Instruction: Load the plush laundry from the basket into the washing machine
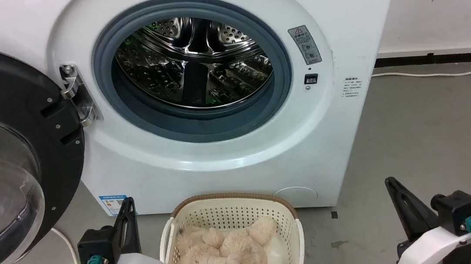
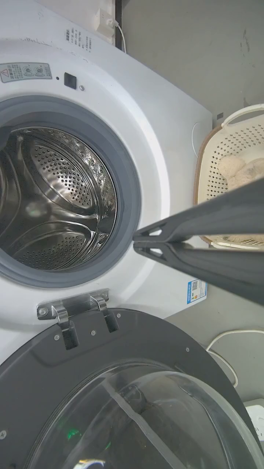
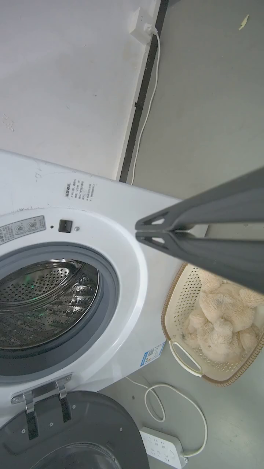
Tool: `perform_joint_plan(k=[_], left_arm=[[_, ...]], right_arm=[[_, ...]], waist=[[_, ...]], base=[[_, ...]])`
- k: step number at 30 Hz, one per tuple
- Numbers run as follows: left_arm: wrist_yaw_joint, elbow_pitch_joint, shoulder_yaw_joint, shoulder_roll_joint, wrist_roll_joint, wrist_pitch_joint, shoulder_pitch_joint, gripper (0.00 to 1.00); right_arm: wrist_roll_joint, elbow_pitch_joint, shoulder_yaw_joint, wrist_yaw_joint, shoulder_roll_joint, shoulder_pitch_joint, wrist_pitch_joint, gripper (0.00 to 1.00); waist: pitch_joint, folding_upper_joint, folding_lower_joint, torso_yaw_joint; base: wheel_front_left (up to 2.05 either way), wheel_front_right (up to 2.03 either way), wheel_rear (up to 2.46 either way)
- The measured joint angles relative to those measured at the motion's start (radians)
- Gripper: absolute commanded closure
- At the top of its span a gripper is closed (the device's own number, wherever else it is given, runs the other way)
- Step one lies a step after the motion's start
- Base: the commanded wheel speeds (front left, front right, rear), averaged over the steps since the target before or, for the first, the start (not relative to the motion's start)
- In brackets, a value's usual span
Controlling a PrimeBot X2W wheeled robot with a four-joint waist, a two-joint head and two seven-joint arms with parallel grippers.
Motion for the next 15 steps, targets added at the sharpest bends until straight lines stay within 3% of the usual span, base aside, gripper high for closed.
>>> perform_joint_plan(k=[15], left_arm=[[0.0, 0.0, 0.001, 0.0, 0.0, 0.0, 0.0, 1.0]], right_arm=[[0.0, 0.0, 0.0, 0.0, 0.0, 0.0, 0.0, 1.0]], waist=[[0.0, 0.0, 0.0, 0.0]], base=[[0.0, 0.0, 0.0]])
